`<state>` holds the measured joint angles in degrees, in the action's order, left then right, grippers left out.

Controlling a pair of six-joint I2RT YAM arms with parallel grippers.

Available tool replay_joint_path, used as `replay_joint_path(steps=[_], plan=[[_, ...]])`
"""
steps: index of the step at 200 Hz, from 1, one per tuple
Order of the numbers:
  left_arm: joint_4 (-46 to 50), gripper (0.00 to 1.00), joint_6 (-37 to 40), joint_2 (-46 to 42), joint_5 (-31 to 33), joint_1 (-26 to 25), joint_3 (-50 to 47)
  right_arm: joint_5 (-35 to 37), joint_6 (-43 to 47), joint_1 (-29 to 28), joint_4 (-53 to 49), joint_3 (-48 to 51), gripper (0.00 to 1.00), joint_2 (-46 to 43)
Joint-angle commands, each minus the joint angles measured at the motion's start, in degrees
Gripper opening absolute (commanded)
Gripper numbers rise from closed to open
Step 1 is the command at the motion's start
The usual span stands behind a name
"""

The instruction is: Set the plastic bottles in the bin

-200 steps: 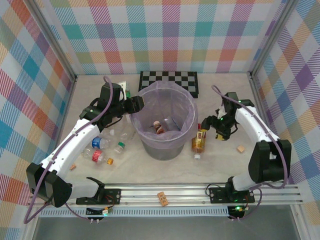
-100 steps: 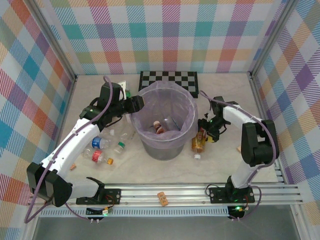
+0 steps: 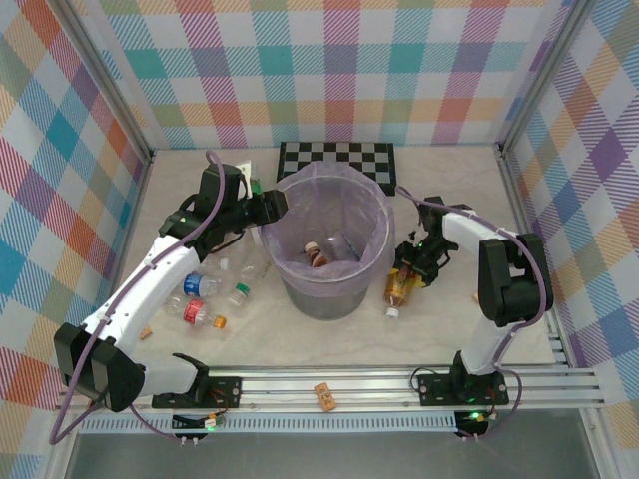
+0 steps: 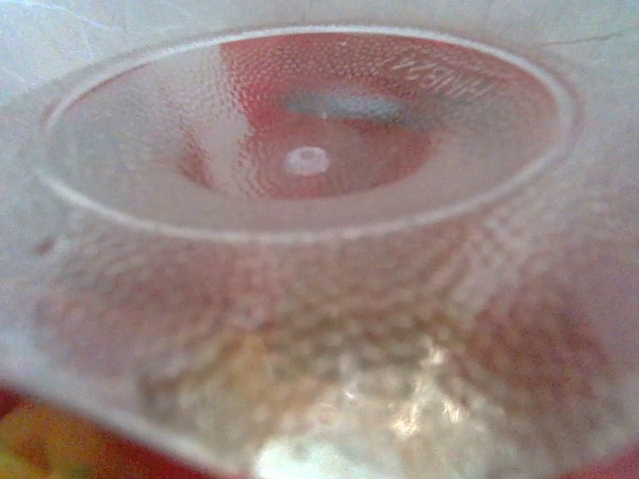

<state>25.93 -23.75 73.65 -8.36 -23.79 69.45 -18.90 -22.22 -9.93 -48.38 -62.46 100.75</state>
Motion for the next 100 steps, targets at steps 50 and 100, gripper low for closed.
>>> replay_joint_path(steps=[50,100], plan=[[1.6,0.60,0.5,0.3,-0.3,0.4,-0.9,3.2,2.8,0.4,-10.5,-7.2,0.52,-6.1],[3.0,0.60,0.4,0.4,0.3,0.3,0.0,6.8,5.9,0.4,-23.7,-19.6,0.50,-13.8]])
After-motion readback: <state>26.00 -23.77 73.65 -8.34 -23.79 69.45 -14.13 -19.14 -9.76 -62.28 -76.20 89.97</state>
